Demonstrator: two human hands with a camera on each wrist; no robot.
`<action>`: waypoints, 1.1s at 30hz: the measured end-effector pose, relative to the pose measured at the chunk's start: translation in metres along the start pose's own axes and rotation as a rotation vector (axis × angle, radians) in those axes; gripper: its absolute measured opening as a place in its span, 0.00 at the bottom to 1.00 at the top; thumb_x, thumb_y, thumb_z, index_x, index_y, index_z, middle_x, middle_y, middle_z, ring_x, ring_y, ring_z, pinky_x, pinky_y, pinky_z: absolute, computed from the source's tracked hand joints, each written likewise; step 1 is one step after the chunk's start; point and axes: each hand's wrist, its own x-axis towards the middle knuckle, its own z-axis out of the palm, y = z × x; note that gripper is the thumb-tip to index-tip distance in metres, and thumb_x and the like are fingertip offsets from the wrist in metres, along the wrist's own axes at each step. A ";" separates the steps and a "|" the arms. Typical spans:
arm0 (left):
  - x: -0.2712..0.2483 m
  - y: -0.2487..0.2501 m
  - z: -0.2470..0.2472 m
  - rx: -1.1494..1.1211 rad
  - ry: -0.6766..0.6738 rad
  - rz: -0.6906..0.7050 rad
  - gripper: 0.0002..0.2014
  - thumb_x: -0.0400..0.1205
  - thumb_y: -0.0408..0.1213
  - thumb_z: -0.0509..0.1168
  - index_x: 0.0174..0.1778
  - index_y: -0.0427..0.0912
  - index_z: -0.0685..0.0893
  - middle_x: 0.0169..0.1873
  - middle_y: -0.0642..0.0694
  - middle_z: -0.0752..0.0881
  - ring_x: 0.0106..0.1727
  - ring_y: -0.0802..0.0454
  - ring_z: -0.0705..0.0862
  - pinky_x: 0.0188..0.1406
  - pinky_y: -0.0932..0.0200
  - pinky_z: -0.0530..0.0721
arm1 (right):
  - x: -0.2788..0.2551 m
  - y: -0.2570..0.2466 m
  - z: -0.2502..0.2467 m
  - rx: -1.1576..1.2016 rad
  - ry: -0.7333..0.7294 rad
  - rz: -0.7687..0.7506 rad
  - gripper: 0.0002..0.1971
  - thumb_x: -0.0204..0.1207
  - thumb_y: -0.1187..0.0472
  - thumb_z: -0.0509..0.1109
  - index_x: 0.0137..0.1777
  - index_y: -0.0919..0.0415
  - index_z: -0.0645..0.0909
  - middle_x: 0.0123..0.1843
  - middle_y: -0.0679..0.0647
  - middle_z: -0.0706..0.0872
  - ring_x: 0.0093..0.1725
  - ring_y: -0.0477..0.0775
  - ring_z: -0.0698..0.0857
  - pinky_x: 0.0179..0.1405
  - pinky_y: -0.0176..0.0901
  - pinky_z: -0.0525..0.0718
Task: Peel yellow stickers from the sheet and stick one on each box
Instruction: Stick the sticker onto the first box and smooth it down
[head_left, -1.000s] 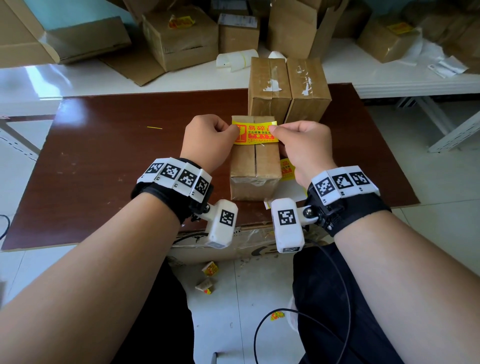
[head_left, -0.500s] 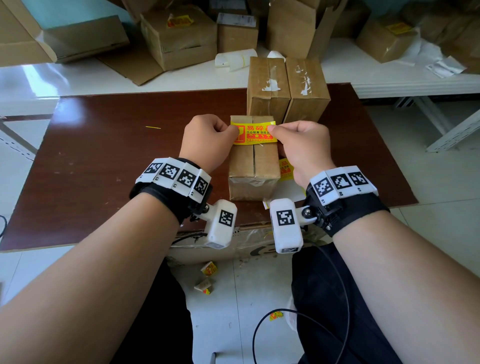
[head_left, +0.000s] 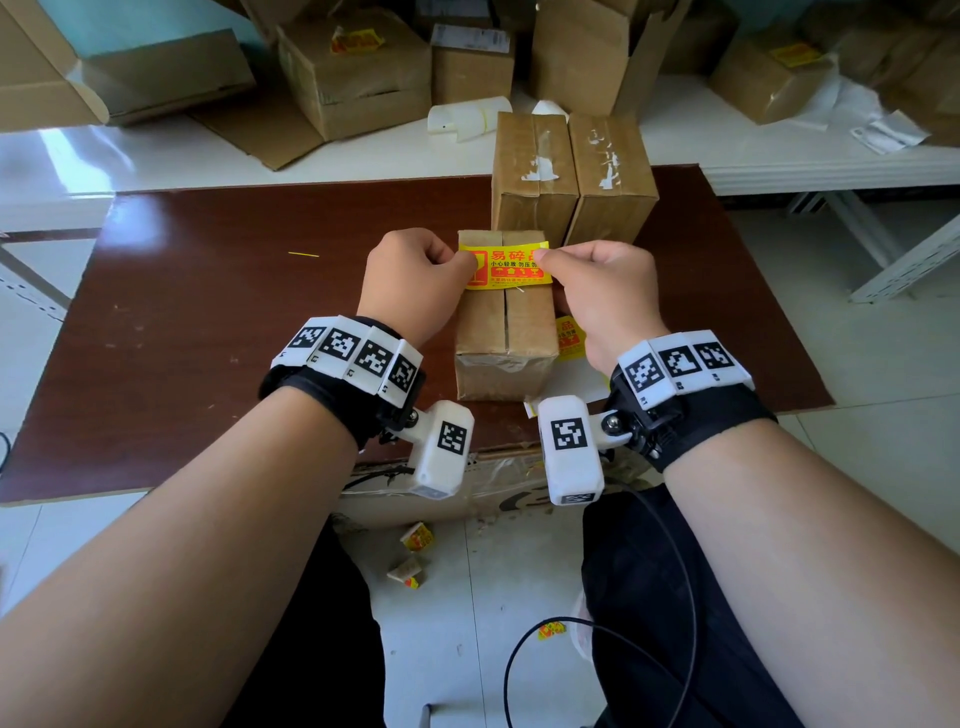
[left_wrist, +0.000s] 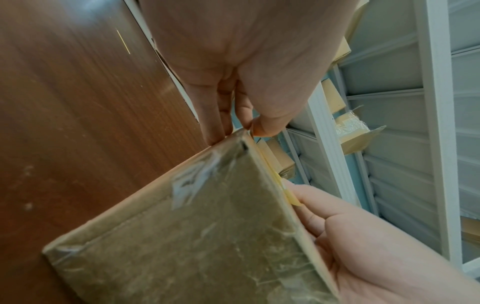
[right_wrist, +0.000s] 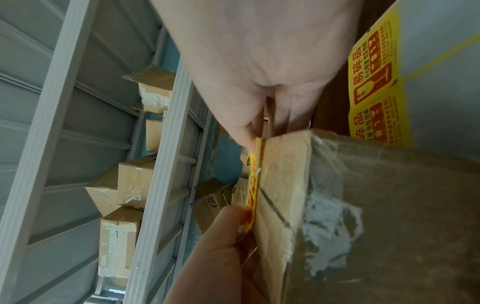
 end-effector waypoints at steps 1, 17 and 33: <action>0.000 0.000 0.000 0.001 0.002 0.001 0.13 0.81 0.42 0.71 0.41 0.33 0.88 0.31 0.47 0.86 0.33 0.53 0.80 0.29 0.60 0.75 | 0.000 0.000 0.000 0.000 -0.001 0.002 0.06 0.79 0.56 0.87 0.45 0.57 0.95 0.45 0.52 0.98 0.53 0.50 0.95 0.57 0.48 0.91; 0.001 -0.007 0.000 -0.049 -0.064 -0.056 0.13 0.82 0.47 0.71 0.46 0.39 0.89 0.39 0.45 0.91 0.40 0.48 0.88 0.39 0.53 0.84 | 0.000 -0.001 -0.004 -0.026 -0.036 0.000 0.07 0.82 0.55 0.86 0.48 0.57 0.95 0.47 0.51 0.97 0.50 0.44 0.92 0.49 0.40 0.85; -0.010 -0.009 0.011 -0.116 -0.145 -0.079 0.29 0.88 0.62 0.65 0.36 0.38 0.85 0.29 0.43 0.85 0.33 0.46 0.82 0.36 0.52 0.76 | -0.010 -0.007 -0.005 -0.029 -0.187 -0.057 0.33 0.83 0.62 0.84 0.86 0.59 0.78 0.65 0.48 0.96 0.66 0.44 0.93 0.73 0.50 0.91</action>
